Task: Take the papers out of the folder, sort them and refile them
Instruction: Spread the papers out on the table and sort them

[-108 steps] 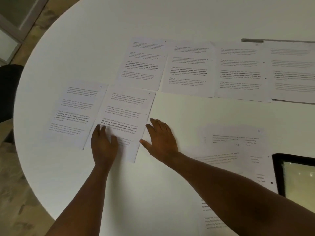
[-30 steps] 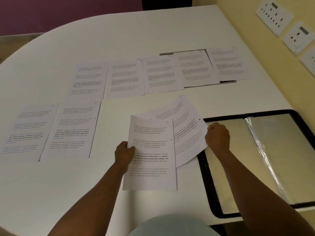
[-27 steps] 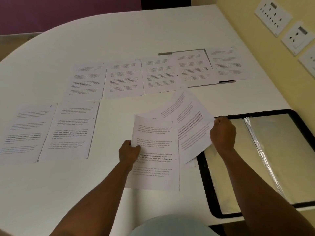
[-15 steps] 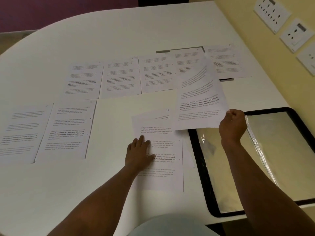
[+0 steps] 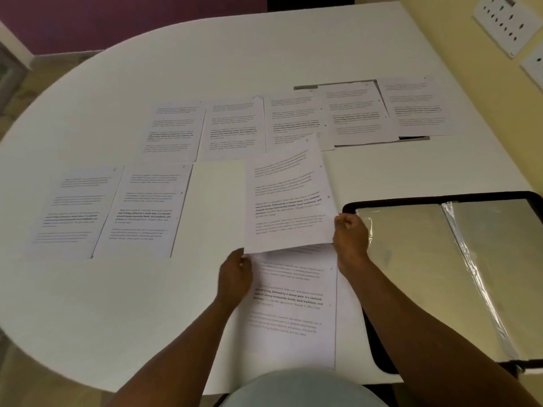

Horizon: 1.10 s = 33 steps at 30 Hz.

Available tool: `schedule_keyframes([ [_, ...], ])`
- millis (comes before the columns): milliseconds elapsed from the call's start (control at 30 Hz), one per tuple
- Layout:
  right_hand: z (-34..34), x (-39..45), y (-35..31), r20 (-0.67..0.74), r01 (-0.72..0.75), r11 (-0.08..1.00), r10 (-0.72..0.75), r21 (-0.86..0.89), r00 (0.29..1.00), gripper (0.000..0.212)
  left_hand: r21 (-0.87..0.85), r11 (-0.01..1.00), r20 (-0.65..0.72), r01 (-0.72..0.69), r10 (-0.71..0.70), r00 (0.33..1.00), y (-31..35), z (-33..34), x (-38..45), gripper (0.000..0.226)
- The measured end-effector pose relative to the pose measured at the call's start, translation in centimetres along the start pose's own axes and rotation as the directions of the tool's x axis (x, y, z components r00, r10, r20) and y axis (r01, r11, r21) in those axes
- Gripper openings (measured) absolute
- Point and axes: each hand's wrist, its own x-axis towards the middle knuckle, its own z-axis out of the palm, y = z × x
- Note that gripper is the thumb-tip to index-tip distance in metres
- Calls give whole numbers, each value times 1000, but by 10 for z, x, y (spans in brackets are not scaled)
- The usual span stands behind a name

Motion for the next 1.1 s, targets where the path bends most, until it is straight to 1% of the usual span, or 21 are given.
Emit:
schedule_keyframes([
  [33, 7, -4, 5, 27, -16, 1000, 16, 3, 999, 17, -222, 961, -26, 163, -173, 985, 6, -11, 3, 24],
  [67, 14, -8, 9, 52, -34, 999, 34, -1, 998, 17, -443, 846, 19, 298, -323, 946, 11, -21, 7, 24],
  [100, 21, -11, 13, 74, -52, 999, 52, -10, 996, 16, -604, 698, 92, 385, -418, 904, 14, -33, 14, 30],
  [133, 28, -14, 17, 92, -68, 997, 70, -22, 993, 14, -683, 593, 153, 426, -454, 878, 16, -45, 19, 36],
  [167, 35, -17, 20, 110, -84, 996, 87, -34, 990, 10, -702, 557, 188, 444, -457, 870, 15, -56, 24, 39],
  [200, 42, -19, 23, 126, -96, 995, 100, -43, 987, 8, -693, 566, 199, 447, -446, 873, 14, -65, 28, 36],
  [233, 50, -22, 25, 139, -106, 993, 112, -49, 984, 7, -658, 608, 185, 444, -441, 878, 12, -71, 32, 29],
  [267, 56, -24, 26, 152, -114, 992, 121, -56, 981, 8, -598, 674, 145, 434, -442, 885, 8, -77, 35, 22],
  [300, 63, -27, 27, 165, -121, 991, 130, -65, 978, 8, -524, 743, 89, 416, -438, 895, 3, -82, 40, 21],
  [333, 70, -29, 28, 180, -126, 989, 138, -76, 974, 9, -457, 796, 32, 396, -430, 902, -2, -86, 44, 26],
  [400, 83, -33, 30, 219, -138, 985, 158, -102, 963, 9, -378, 848, -49, 371, -418, 907, -8, -94, 54, 34],
  [567, 108, -36, 32, 308, -151, 966, 211, -209, 928, 9, -253, 907, -161, 337, -383, 910, -16, -110, 78, 32],
  [700, 128, -33, 32, 343, -149, 950, 242, -276, 908, 7, -146, 928, -212, 343, -368, 905, -29, -120, 97, 33],
  [900, 154, -25, 33, 365, -83, 904, 251, -418, 897, 7, -46, 926, -258, 376, -374, 891, -45, -126, 109, 33],
  [1033, 161, -24, 37, 379, -14, 872, 227, -489, 897, 19, 55, 927, -273, 372, -344, 898, -52, -126, 116, 32],
  [1100, 162, -23, 40, 392, 65, 850, 173, -523, 903, 24, 108, 924, -283, 366, -324, 903, -54, -124, 118, 33],
])
